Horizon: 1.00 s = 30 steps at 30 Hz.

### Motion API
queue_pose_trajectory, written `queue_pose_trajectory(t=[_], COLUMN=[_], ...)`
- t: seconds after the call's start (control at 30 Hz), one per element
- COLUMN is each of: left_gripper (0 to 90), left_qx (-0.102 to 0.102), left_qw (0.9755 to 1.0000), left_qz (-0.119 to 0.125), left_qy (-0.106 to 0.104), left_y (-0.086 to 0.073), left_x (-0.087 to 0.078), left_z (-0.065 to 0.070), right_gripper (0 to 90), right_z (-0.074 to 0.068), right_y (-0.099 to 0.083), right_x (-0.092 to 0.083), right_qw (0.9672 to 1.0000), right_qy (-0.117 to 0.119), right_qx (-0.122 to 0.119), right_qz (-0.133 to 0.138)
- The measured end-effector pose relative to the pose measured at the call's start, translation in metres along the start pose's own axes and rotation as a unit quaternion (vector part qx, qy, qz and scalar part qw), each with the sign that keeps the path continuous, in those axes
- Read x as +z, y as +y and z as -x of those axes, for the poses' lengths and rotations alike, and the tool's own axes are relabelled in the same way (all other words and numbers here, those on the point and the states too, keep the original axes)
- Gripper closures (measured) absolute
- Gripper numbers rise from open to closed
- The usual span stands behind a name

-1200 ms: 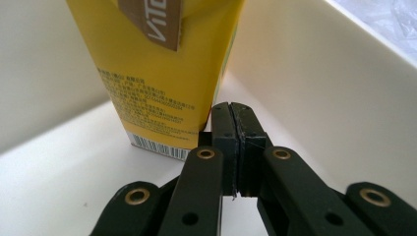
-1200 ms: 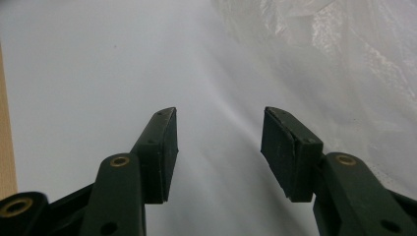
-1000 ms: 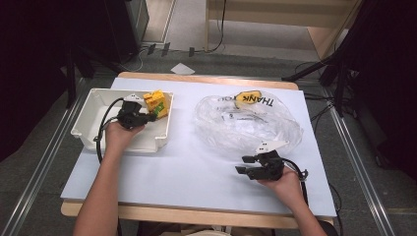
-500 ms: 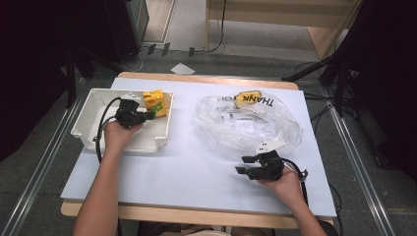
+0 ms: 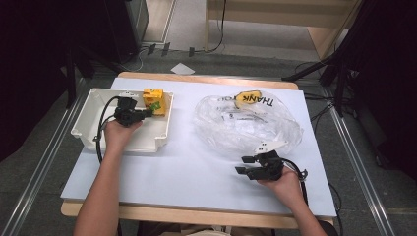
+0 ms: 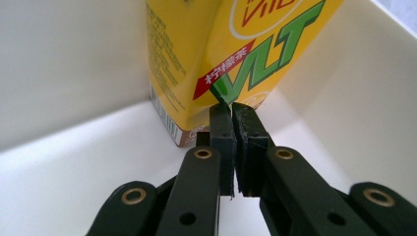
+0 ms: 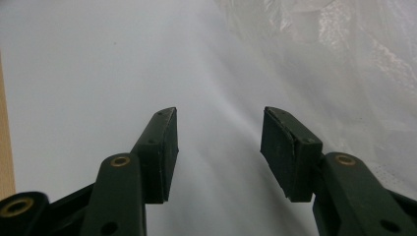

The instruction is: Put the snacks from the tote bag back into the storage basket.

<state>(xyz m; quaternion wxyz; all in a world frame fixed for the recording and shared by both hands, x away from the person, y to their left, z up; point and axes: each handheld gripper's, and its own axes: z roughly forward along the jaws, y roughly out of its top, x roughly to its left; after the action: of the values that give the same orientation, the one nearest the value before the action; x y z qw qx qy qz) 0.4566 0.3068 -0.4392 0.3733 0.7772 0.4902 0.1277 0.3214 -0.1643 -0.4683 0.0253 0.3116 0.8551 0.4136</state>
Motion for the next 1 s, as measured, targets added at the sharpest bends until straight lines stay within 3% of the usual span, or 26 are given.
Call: queue_pose_trajectory(t=[0.2,0.63,0.73,0.8,0.87,1.0], left_gripper=[86.2,79.2,75.0,71.2,69.5,65.3], left_qx=[-0.002,0.011,0.008,-0.005,0.014,0.029], left_qw=[0.9999,0.999,0.9985,0.9972,0.9974,0.9969], left_qz=[-0.005,-0.008,-0.005,-0.011,-0.013,-0.007], left_qy=[-0.011,-0.042,-0.054,-0.073,-0.07,-0.073], left_y=[0.0,0.007,0.009,0.01,0.012,0.015], left_x=[-0.001,-0.016,-0.02,-0.022,-0.024,-0.029], left_z=[0.0,0.012,0.015,0.017,0.022,0.031], right_gripper=[49.6,49.6,49.6,49.6,49.6,49.5], right_z=[0.0,0.0,0.0,0.001,0.001,0.001], right_y=[0.0,0.0,0.0,0.0,0.0,0.001], right_x=[-0.001,-0.002,-0.001,-0.001,-0.001,-0.001], right_qw=[1.0,1.0,1.0,1.0,1.0,1.0], right_qy=[-0.001,0.0,0.0,0.001,0.001,0.002], right_qx=[0.001,0.003,0.004,0.002,0.004,0.004], right_qz=[0.0,0.001,0.0,0.0,0.0,0.0])
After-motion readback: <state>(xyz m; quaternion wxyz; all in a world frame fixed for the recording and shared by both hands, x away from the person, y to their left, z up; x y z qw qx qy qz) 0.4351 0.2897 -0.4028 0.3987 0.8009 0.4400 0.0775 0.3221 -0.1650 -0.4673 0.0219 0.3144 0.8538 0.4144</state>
